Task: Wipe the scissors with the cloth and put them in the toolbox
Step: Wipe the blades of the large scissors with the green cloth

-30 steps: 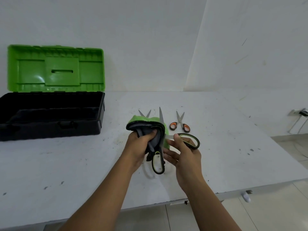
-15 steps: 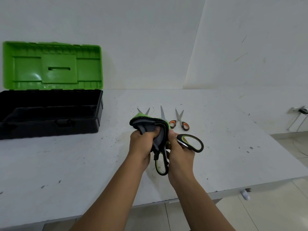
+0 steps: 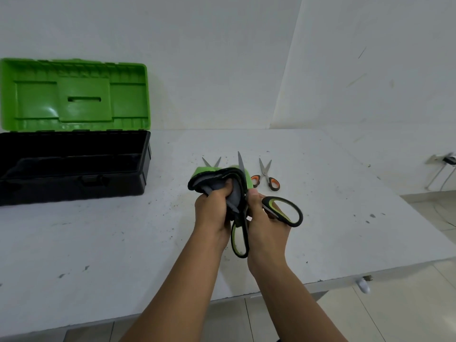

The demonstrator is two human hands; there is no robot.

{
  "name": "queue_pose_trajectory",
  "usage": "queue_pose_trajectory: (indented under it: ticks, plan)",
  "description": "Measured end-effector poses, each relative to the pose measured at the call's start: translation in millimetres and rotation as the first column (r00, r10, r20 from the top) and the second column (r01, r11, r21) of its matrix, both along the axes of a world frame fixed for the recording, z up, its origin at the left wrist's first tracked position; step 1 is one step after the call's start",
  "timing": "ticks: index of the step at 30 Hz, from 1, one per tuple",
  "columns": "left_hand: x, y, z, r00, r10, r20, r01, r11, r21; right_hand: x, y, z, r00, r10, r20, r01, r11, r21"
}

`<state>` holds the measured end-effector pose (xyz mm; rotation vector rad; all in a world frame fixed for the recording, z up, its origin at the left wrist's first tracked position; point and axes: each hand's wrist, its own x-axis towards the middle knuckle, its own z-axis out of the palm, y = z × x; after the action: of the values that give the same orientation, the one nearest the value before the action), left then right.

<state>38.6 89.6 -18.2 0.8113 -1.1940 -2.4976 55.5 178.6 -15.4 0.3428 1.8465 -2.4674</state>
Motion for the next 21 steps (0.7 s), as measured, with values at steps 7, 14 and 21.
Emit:
queue_pose_trajectory:
  ticks: [7, 14, 21]
  plan:
    - [9, 9, -1, 0.998, 0.009, 0.068, -0.001, 0.992, -0.122, 2, 1, -1, 0.998, -0.017, 0.054, 0.020, 0.998, -0.058]
    - [-4, 2, 17, 0.987, 0.101, 0.125, -0.093, 0.993, -0.069, 9, -10, 3, 0.999, -0.006, 0.038, 0.007, 1.000, -0.009]
    - [8, 12, 6, 0.987, -0.051, 0.155, 0.071, 0.989, -0.126, 0, 1, 2, 0.995, -0.078, 0.066, 0.084, 0.992, -0.094]
